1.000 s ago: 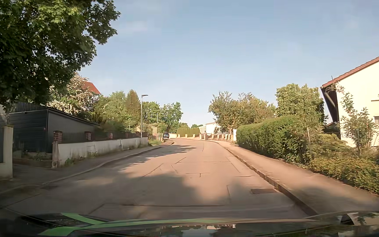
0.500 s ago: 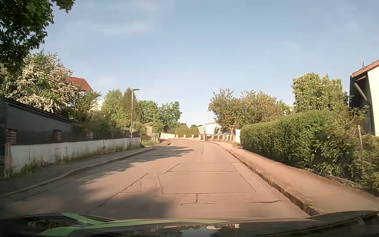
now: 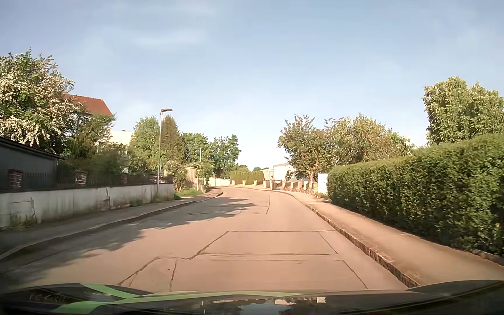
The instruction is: Follow the waypoints while adhering to traffic rules and regulations
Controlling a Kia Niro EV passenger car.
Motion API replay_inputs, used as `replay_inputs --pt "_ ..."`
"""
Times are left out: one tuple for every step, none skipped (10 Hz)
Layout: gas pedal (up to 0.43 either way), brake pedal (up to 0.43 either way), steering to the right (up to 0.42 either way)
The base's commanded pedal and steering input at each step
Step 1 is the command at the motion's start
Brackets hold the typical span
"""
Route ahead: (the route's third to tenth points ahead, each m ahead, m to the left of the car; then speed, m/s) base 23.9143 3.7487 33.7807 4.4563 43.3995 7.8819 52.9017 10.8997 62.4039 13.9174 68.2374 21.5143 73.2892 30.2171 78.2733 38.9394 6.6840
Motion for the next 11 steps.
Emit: replay_inputs --pt "0.177 0.0 -0.003" --pt "0.177 0.0 -0.003" --pt "0.177 0.0 -0.003" --pt "0.177 0.0 -0.002" --pt "0.177 0.0 -0.001" --pt "0.177 0.0 -0.001" --pt "0.177 0.0 -0.001" --pt "0.177 0.0 -0.001" --pt "0.157 0.0 -0.001" --pt "0.157 0.0 -0.001" --pt "0.157 0.0 -0.001"
